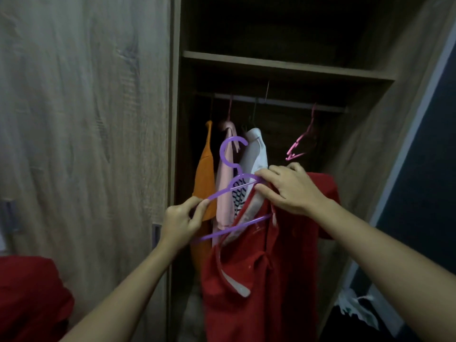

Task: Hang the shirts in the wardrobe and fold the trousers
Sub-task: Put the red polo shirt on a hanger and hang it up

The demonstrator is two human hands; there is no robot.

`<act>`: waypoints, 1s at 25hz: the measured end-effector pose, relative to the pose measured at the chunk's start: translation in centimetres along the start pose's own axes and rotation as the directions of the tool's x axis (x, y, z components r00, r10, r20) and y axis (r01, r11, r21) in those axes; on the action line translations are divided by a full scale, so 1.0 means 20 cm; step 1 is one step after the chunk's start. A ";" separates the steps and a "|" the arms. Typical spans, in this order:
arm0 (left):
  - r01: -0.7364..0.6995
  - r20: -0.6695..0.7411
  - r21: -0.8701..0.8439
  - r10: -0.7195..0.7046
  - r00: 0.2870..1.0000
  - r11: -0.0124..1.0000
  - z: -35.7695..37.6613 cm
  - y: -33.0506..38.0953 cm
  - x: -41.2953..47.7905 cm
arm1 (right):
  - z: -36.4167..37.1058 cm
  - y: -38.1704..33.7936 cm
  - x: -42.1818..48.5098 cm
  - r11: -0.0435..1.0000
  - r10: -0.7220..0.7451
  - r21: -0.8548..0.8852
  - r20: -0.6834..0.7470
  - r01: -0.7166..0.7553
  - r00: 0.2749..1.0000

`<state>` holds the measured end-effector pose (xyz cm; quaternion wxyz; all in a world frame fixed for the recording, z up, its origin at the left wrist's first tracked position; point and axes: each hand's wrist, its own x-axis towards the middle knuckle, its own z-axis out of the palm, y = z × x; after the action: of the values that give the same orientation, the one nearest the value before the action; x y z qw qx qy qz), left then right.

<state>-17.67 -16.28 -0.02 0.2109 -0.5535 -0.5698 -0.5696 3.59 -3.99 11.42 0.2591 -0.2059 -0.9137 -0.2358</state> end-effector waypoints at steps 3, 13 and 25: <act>-0.036 -0.031 0.226 0.044 0.999 0.974 0.00 0.06 0.07 | -0.02 0.03 0.01 0.991 -0.023 -0.137 -0.177 -0.002 0.984; 0.445 0.473 0.023 -0.402 0.784 0.895 0.46 0.19 -0.32 | -0.14 0.22 0.05 0.992 0.125 0.056 -0.348 -0.112 0.929; 0.410 0.769 -0.229 -0.094 0.632 0.883 0.20 -0.06 0.07 | 0.13 0.62 -0.41 0.994 0.007 0.103 -0.456 0.045 0.890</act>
<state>-17.60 -11.98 -0.41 -0.2340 -0.6782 -0.5557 -0.4201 15.10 5.29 8.71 0.4747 -0.1213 -0.8411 -0.2291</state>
